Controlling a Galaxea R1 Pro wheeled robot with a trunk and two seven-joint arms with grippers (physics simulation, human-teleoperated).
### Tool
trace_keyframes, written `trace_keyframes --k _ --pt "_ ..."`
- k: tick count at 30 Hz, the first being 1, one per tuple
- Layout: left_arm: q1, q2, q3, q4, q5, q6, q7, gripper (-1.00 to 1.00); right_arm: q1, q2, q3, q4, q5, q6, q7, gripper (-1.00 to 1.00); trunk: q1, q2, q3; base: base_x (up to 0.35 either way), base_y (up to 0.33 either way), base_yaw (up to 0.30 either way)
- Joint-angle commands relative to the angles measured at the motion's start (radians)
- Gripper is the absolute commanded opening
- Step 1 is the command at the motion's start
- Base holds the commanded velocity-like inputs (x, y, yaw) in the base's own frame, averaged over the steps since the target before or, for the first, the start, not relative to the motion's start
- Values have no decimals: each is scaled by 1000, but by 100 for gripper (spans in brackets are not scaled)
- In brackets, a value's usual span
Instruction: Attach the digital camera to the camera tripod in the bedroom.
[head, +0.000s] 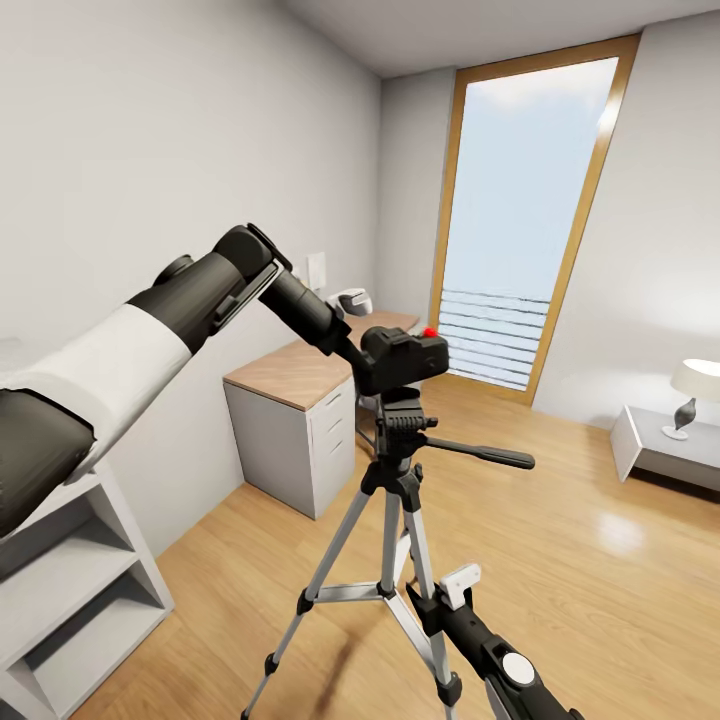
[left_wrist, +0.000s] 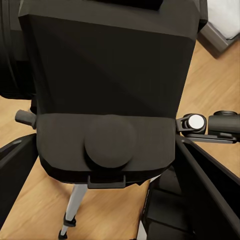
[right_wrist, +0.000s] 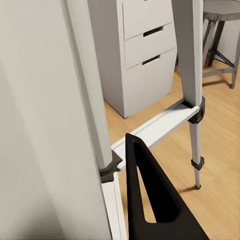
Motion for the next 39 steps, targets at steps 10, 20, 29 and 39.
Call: trace_keyframes --k 10,20,29,39 --pt "-2 5 -7 -6 2 11 -6 -100 -1 0 -2 1 8 -5 1 -100 1 -2 -2 0 0 0" --pt "-2 5 -10 -8 2 11 -54 -100 -1 0 -2 1 8 -5 1 -100 1 -2 -2 0 0 0" --pt "-2 4 -10 -9 2 11 -54 -100 -1 0 -2 1 8 -5 1 -100 1 -2 -2 0 0 0" --pt "-1 4 -51 -12 2 11 -54 100 -1 -1 -2 1 8 -5 1 -100 1 -2 -2 0 0 0"
